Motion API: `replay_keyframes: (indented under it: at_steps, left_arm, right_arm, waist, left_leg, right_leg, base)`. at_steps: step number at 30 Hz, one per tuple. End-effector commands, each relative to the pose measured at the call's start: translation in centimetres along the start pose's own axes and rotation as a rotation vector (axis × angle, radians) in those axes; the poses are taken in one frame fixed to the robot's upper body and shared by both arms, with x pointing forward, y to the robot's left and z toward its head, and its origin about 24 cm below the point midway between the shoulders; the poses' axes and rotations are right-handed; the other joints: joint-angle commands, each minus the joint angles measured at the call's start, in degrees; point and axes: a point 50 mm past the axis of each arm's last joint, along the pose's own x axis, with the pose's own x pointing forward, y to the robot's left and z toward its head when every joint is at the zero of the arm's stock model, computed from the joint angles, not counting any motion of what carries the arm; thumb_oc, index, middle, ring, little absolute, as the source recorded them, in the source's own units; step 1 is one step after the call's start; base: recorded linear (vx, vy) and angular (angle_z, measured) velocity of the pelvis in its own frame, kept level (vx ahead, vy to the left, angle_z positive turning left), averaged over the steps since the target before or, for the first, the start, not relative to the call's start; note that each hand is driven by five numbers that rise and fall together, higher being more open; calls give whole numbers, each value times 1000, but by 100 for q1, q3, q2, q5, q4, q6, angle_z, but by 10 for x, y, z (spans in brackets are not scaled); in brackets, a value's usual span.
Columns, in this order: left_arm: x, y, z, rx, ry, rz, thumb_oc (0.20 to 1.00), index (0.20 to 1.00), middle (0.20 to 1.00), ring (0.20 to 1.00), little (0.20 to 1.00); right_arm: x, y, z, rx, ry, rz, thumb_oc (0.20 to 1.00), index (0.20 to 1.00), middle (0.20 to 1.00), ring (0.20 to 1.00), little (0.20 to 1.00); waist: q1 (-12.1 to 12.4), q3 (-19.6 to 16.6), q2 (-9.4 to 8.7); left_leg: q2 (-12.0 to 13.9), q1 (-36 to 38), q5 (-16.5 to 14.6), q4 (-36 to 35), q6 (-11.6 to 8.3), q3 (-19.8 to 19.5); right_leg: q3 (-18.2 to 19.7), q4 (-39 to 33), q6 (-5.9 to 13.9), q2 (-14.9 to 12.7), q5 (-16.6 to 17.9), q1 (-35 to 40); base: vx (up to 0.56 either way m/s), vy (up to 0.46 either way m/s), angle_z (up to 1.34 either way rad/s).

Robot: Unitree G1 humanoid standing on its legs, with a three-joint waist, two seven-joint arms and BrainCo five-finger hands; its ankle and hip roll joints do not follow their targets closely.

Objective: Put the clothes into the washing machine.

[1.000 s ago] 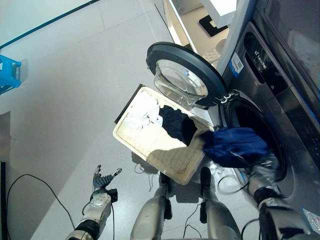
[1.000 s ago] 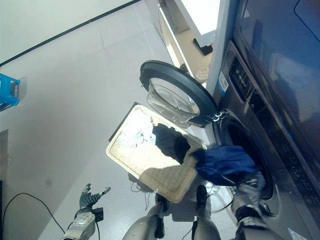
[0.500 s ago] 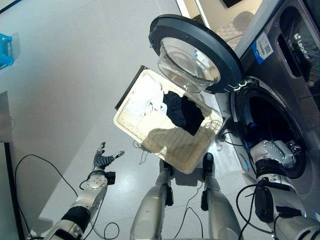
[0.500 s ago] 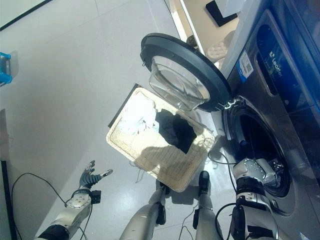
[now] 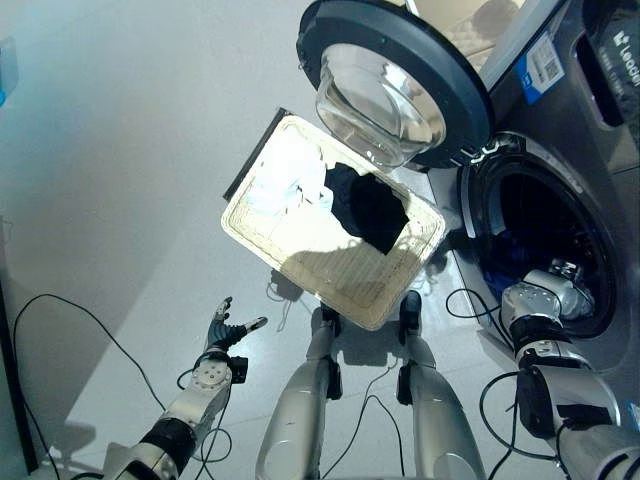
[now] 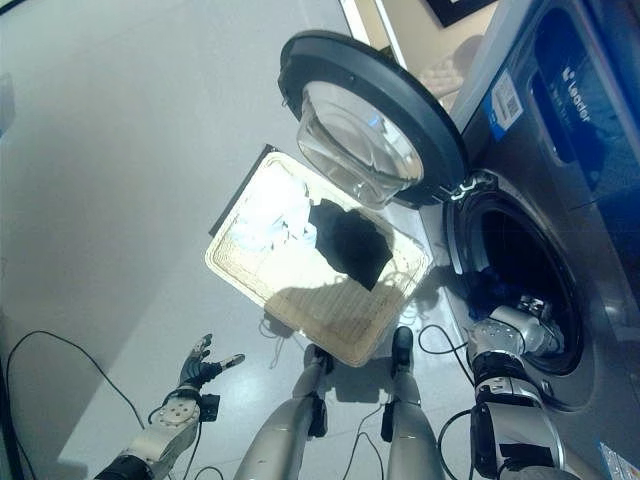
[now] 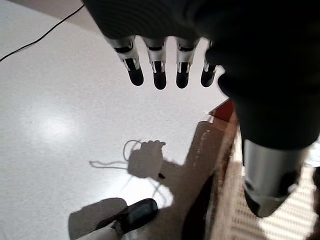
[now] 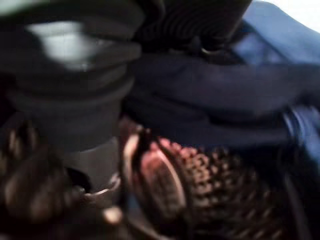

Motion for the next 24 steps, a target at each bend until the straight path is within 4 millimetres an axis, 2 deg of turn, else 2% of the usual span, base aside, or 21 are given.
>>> replay_keyframes:
  at_steps: [1, 5, 7, 8, 9, 10, 12, 13, 21, 23, 24]
  left_arm:
    - [6, 16, 23, -32, -136, 183, 1000, 1000, 1000, 1000, 1000]
    - [5, 29, 49, -59, -304, 396, 1000, 1000, 1000, 1000, 1000]
    - [3, 31, 58, -36, -369, 454, 1000, 1000, 1000, 1000, 1000]
    - [2, 33, 72, 9, -460, 514, 1000, 1000, 1000, 1000, 1000]
    - [2, 34, 75, 23, -479, 527, 1000, 1000, 1000, 1000, 1000]
    - [2, 36, 89, 71, -548, 577, 1000, 1000, 1000, 1000, 1000]
    - [2, 36, 95, 88, -575, 592, 1000, 1000, 1000, 1000, 1000]
    - [4, 38, 109, 113, -623, 621, 1000, 1000, 1000, 1000, 1000]
    - [17, 50, 129, 176, -644, 681, 1000, 1000, 1000, 1000, 1000]
    - [25, 56, 140, 219, -631, 714, 1000, 1000, 1000, 1000, 1000]
    - [25, 56, 140, 219, -631, 714, 1000, 1000, 1000, 1000, 1000]
  right_arm:
    - [27, 22, 65, -108, -245, 193, 1000, 1000, 1000, 1000, 1000]
    - [24, 8, 46, -89, -156, 245, 1000, 1000, 1000, 1000, 1000]
    - [21, 5, 39, -94, -132, 266, 1000, 1000, 1000, 1000, 1000]
    - [15, 0, 27, -106, -95, 294, 1000, 1000, 1000, 1000, 1000]
    - [14, -1, 25, -108, -88, 299, 1000, 1000, 1000, 1000, 1000]
    - [9, -4, 14, -143, -55, 330, 1000, 1000, 1000, 1000, 1000]
    - [5, -4, 8, -185, -33, 365, 1000, 1000, 1000, 1000, 1000]
    - [-5, -1, -5, -295, -6, 451, 1000, 1000, 1000, 1000, 1000]
    - [-19, -5, -23, -505, 24, 662, 1000, 1000, 1000, 1000, 1000]
    - [-31, -4, -33, -601, 43, 770, 1000, 1000, 1000, 1000, 1000]
    - [-31, -4, -33, -601, 43, 770, 1000, 1000, 1000, 1000, 1000]
  waist:
    - [37, -68, -134]
    - [50, -68, -236]
    - [45, -68, -270]
    - [26, -68, -306]
    - [23, -68, -318]
    - [-4, -68, -349]
    - [-27, -68, -369]
    - [-88, -68, -417]
    - [-280, -68, -556]
    - [-402, -68, -650]
    - [-402, -68, -650]
  left_leg:
    - [-410, -44, -590, 458, -292, -83]
    - [-393, -244, -573, 490, -298, -110]
    - [-374, -287, -563, 490, -307, -103]
    - [-353, -325, -558, 494, -318, -93]
    - [-349, -336, -556, 497, -322, -88]
    - [-342, -390, -550, 523, -330, -96]
    - [-332, -427, -546, 540, -336, -89]
    - [-308, -502, -544, 577, -347, -51]
    - [-251, -557, -531, 598, -369, 60]
    - [-244, -641, -541, 698, -389, 119]
    - [-244, -641, -541, 698, -389, 119]
  right_leg:
    - [-159, 112, 218, 115, 115, -238]
    - [-146, 165, 230, 128, 137, -457]
    - [-137, 175, 228, 131, 147, -511]
    - [-120, 191, 226, 138, 158, -567]
    - [-116, 195, 225, 138, 158, -580]
    - [-80, 217, 223, 153, 172, -642]
    - [-54, 229, 223, 158, 186, -690]
    - [-3, 231, 220, 173, 213, -777]
    - [137, 255, 228, 257, 251, -896]
    - [227, 276, 233, 280, 275, -979]
    - [227, 276, 233, 280, 275, -979]
  base:
    - [0, 0, 0]
    - [0, 0, 0]
    - [0, 0, 0]
    - [0, 0, 0]
    - [-5, 30, -4]
    - [-7, 27, -3]
    - [-9, 75, -6]
    - [-11, 121, -10]
    - [-5, 101, -11]
    - [-8, 133, -11]
    - [-5, 99, -7]
